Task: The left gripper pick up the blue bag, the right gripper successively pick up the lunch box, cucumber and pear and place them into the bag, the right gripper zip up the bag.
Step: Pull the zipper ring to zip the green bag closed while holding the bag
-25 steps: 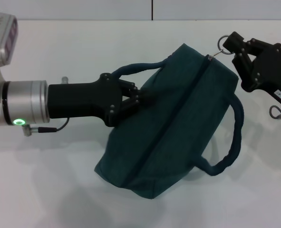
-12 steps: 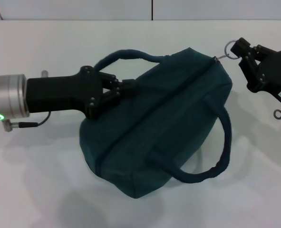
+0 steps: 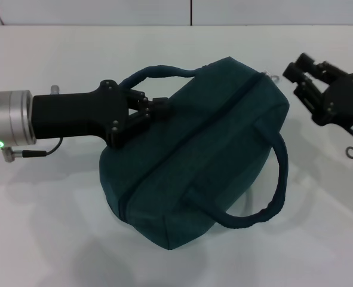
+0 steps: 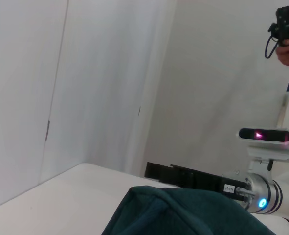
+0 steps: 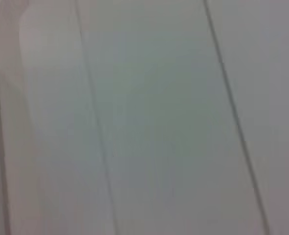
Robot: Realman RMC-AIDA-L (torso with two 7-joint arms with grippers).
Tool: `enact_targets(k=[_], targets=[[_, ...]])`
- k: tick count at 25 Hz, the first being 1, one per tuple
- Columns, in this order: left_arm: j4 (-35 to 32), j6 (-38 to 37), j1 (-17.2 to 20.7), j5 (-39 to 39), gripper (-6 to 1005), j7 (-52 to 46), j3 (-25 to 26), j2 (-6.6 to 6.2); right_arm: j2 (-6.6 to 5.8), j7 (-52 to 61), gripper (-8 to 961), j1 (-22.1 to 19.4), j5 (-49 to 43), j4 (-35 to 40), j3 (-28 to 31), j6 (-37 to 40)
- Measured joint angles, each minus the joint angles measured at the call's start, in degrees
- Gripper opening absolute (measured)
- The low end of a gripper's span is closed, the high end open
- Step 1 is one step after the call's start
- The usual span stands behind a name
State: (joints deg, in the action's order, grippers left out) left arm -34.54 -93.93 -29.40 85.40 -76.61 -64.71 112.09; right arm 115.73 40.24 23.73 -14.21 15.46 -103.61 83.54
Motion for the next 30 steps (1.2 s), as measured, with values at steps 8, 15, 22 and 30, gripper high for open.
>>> enact_targets(k=[8,15,22,30], targets=[[-0.01,0.01,-0.36,0.01,39,0.42,0.04,-0.08,-0.77,-0.70,382,-1.82,0.18,-0.57,1.47,-1.93],[-0.01,0.06,-0.78,0.01,40,1.14,-0.19,0.32,-0.48,-1.90,427,0.50,-1.96,-0.40,0.72,-11.45],[-0.01,0.07,-1.88,0.44,40,1.20,-0.33,1.17,0.02,-3.19,401,3.19,-6.79,1.19,0.57,-14.11],[-0.01,0.07,-1.58,0.55,39,1.20,0.03,1.38,-0.24,-3.48,332,2.96,-7.32,1.61,-0.50,-14.03]])
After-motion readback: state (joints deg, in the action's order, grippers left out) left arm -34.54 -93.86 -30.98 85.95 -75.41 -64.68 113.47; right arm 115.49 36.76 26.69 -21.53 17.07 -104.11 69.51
